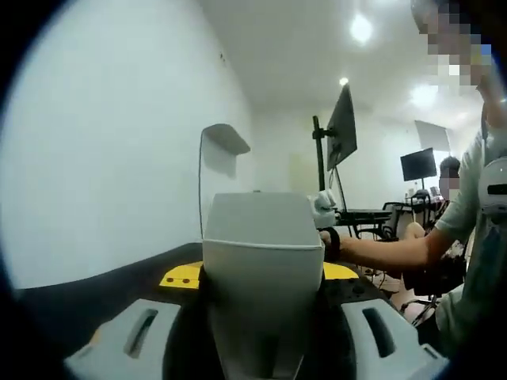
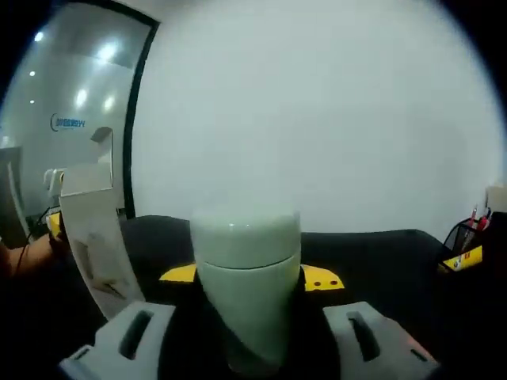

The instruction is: Assemble the cup parts correctly, then place the assembled cup into the box.

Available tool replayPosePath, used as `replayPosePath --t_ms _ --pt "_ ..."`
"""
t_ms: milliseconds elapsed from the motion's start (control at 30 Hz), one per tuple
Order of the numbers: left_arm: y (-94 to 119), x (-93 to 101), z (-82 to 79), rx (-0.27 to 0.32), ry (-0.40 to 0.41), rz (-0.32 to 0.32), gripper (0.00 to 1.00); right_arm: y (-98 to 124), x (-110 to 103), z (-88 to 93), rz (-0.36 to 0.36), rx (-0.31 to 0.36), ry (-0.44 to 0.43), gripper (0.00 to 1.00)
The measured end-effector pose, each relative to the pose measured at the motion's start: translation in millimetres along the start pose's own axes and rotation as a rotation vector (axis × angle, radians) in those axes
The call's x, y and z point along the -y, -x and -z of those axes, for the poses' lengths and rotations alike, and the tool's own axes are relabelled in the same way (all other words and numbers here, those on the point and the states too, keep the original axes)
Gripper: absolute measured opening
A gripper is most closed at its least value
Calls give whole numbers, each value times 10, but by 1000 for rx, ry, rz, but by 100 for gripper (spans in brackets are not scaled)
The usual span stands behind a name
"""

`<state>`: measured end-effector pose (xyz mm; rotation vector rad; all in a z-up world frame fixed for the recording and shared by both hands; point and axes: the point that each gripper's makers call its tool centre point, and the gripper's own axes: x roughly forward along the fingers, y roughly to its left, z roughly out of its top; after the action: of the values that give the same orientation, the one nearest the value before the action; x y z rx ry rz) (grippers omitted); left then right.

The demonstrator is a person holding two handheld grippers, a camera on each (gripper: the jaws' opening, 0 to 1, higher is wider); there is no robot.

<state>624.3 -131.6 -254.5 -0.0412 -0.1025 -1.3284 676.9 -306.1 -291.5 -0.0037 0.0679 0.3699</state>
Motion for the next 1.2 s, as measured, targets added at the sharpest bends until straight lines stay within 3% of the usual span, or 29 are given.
replayPosePath --t_ms 267,533,667,767,933,1200 --pt "-16 -18 -2 1 -6 4 49 -13 94 -50 20 11 6 42" --pt "-35 23 -1 2 -6 5 49 153 -19 -486 -22 50 5 42" --pt "-36 19 -1 2 -2 3 49 276 -268 -830 -89 71 -23 42" --pt "-33 9 -1 2 -2 1 49 389 -584 -1149 -179 78 -30 42" --pt "-34 -5 1 6 1 1 49 591 -1024 -1562 -267 128 24 42" --pt "-30 -14 4 10 9 -3 49 749 -1545 -1999 -376 147 54 42"
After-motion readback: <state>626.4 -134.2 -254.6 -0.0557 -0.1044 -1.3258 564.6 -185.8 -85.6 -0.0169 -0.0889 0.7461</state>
